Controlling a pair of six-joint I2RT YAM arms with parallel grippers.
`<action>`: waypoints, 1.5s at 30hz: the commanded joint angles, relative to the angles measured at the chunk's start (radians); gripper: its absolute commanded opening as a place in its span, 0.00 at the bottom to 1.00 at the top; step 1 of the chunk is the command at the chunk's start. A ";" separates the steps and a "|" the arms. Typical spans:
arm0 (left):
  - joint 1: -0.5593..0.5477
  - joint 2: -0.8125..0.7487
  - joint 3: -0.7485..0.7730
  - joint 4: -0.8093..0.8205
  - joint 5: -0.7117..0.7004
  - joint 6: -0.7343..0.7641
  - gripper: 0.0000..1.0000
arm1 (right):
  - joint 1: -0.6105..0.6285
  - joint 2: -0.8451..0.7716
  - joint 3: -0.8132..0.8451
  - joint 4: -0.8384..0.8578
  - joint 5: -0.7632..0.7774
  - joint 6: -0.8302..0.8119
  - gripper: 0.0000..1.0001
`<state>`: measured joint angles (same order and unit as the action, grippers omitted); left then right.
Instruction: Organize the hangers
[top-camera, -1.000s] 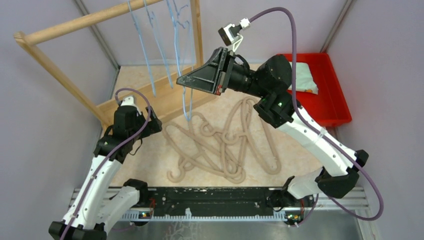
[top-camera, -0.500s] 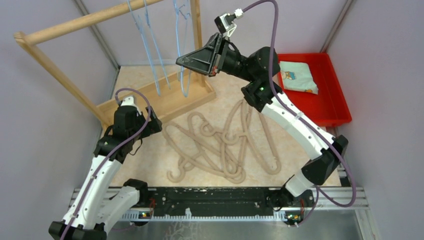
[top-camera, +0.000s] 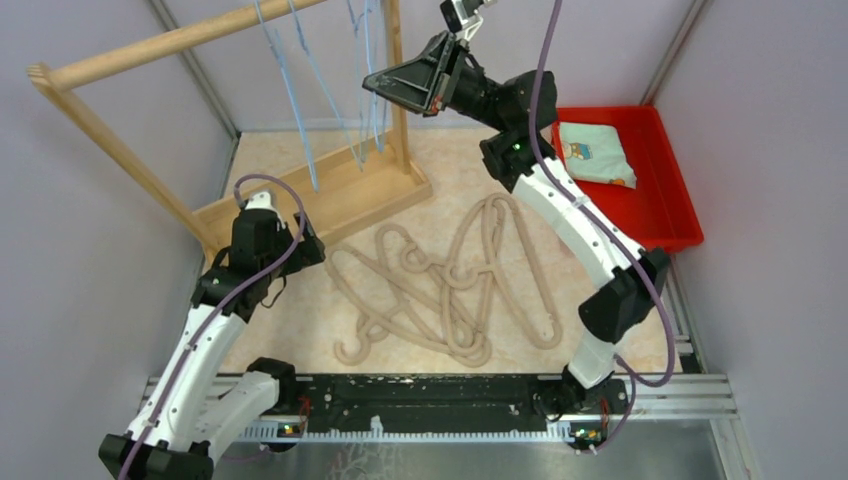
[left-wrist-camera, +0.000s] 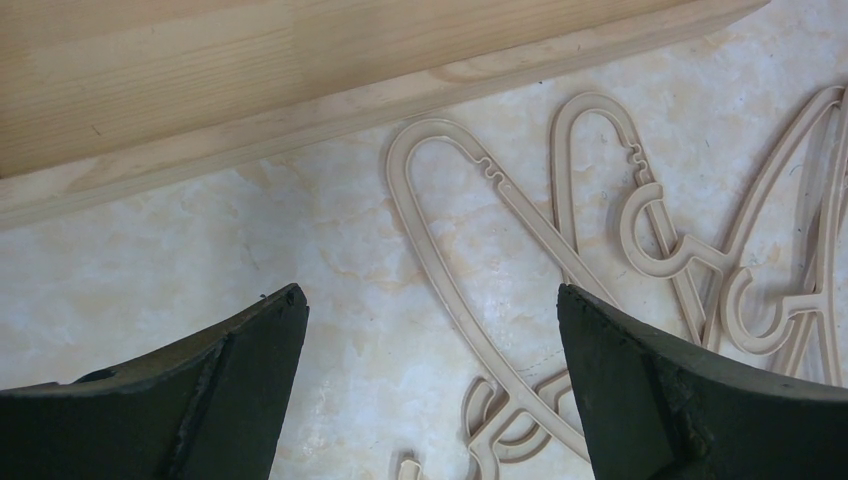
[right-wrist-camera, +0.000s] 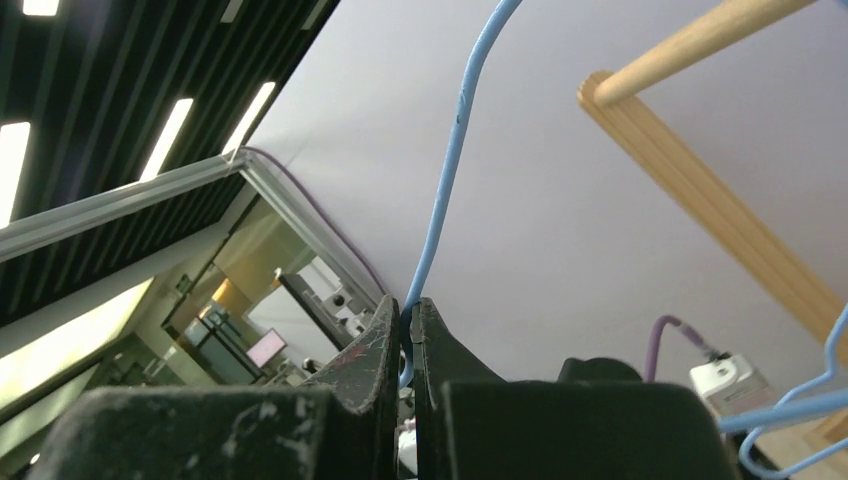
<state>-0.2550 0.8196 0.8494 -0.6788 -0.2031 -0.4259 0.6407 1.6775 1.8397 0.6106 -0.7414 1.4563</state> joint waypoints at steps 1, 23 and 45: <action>0.007 0.013 -0.006 0.033 -0.016 0.010 0.99 | -0.033 0.113 0.124 0.087 -0.049 0.028 0.00; 0.023 0.072 0.039 0.045 -0.060 0.065 0.99 | -0.147 0.393 0.229 0.328 -0.045 0.242 0.00; 0.035 0.110 0.077 0.042 -0.074 0.055 0.99 | -0.180 0.300 -0.086 0.507 -0.102 0.315 0.00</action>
<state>-0.2272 0.9169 0.8753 -0.6502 -0.2615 -0.3729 0.4656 2.0747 1.7691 1.0859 -0.8017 1.7908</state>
